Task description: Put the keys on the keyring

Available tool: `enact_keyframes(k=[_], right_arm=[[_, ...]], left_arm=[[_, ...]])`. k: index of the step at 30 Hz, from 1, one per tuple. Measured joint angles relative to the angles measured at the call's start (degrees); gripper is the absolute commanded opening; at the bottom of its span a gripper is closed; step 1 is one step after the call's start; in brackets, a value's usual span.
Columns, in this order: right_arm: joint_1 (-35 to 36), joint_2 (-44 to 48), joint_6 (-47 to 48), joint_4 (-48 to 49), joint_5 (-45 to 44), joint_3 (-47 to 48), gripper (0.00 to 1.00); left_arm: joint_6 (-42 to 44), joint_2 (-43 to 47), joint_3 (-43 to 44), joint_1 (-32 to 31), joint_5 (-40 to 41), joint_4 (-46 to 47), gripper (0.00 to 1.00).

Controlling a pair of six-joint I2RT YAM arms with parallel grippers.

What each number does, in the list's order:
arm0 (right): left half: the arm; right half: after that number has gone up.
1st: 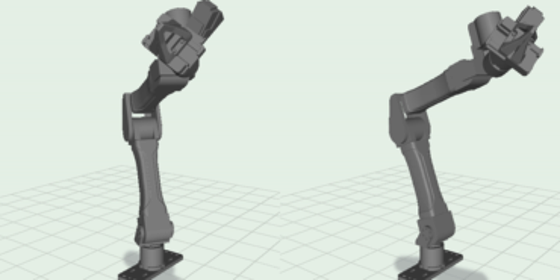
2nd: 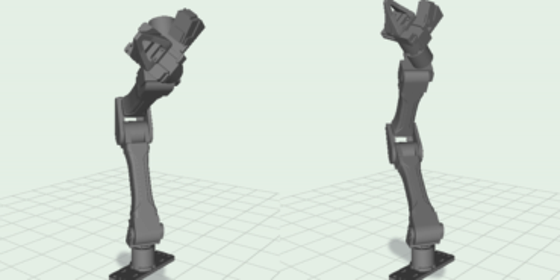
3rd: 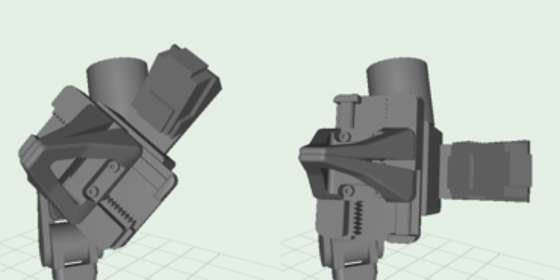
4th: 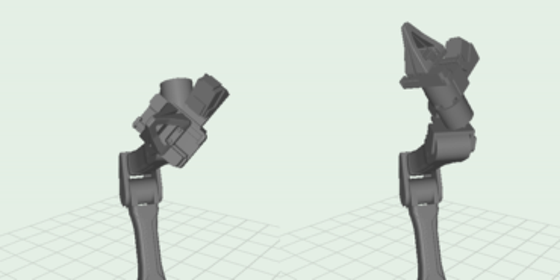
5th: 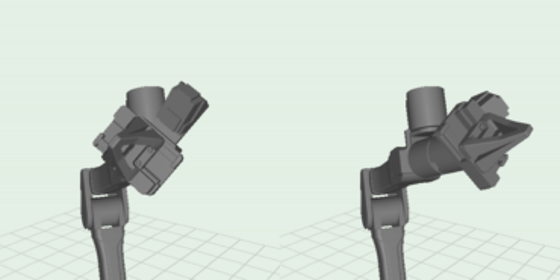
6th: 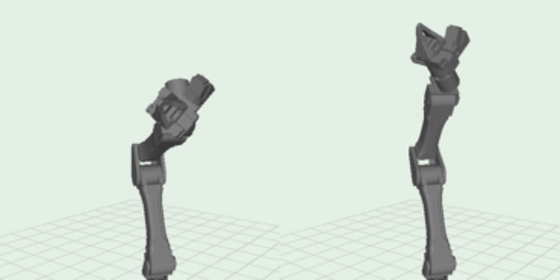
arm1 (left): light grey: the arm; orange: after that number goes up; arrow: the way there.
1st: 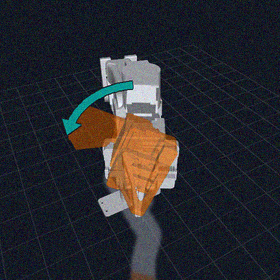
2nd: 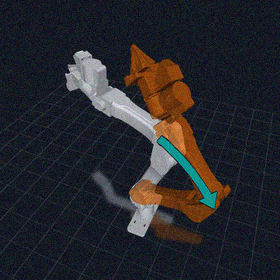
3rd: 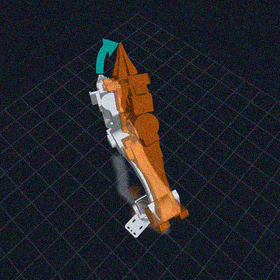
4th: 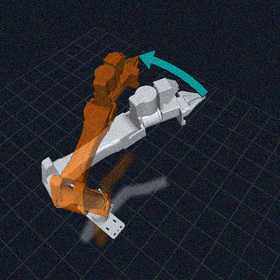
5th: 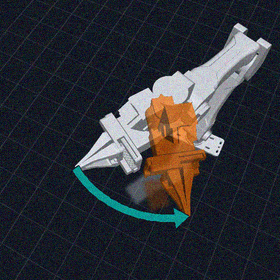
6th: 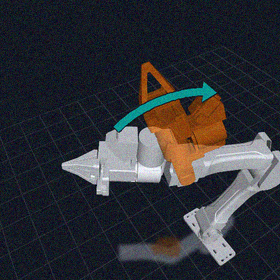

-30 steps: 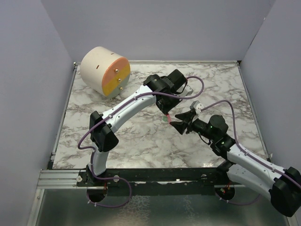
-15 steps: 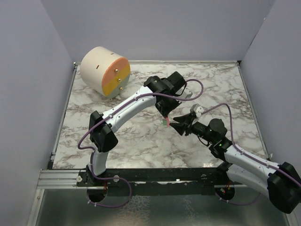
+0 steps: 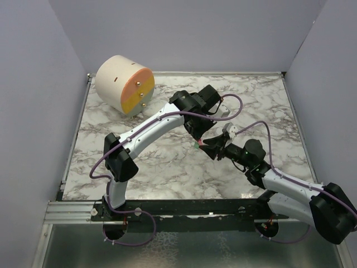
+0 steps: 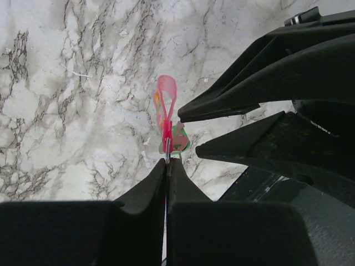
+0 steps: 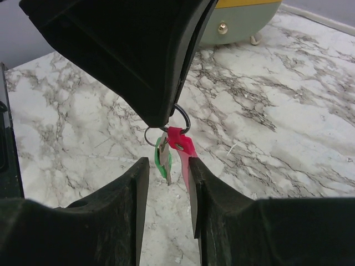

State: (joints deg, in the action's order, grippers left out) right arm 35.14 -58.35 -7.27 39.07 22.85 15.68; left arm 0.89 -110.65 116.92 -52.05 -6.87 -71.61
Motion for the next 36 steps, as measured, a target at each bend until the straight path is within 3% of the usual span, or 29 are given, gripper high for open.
enact_keyframes(k=[8, 27, 33, 36], right_arm=[[0.0, -2.67, -0.04, 1.6, 1.77, 0.0, 0.25], [0.07, -5.46, -1.14, 5.07, 3.85, 0.0, 0.22], [0.17, -5.81, -1.51, 5.77, 3.8, 0.0, 0.04], [0.17, -5.64, -1.68, 5.97, 3.58, 0.0, 0.01]], left_arm=[[-0.09, 0.0, 0.0, -0.5, -0.17, 0.0, 0.0], [-0.17, 0.63, 0.02, -1.6, -0.22, 0.0, 0.0], [-0.35, 0.63, 0.02, -1.97, -0.2, 0.0, 0.0], [-0.35, 0.63, 0.02, -2.03, -0.2, 0.0, 0.0]])
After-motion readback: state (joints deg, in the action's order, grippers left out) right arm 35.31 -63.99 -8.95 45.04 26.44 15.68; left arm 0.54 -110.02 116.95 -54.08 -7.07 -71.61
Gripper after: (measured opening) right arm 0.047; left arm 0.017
